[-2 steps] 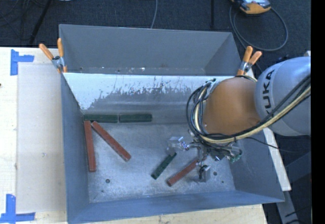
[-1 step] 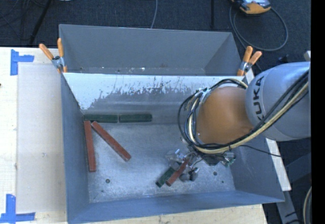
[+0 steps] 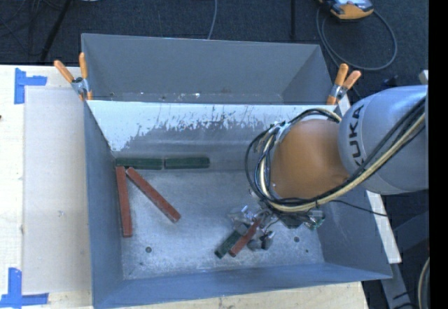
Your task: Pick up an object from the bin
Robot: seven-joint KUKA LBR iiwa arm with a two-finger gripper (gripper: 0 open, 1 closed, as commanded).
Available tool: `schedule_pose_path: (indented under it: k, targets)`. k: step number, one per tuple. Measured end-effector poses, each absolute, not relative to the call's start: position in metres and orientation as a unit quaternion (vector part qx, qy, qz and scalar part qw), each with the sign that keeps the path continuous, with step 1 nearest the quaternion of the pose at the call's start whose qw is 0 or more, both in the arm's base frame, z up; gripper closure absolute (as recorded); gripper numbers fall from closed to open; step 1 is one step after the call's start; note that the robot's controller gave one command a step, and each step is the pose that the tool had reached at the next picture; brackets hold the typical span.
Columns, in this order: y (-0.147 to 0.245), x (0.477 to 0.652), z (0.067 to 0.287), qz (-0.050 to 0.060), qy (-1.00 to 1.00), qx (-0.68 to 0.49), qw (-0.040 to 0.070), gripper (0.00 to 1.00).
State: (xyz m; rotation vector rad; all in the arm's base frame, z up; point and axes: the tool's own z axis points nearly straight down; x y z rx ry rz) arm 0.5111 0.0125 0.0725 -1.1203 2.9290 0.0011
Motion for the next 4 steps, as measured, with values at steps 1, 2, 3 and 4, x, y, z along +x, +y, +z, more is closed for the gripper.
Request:
schedule_pose_path:
  k: [1,2,3,4]
  targets:
    - [0.013,0.510,0.075,0.001,0.934,-0.357,0.002,1.00]
    - [0.012,0.510,0.084,0.000,0.934,-0.357,0.001,1.00]
    - [0.013,0.510,0.091,0.001,0.934,-0.356,-0.001,1.00]
    - [0.013,0.509,0.103,0.001,0.935,-0.356,-0.002,1.00]
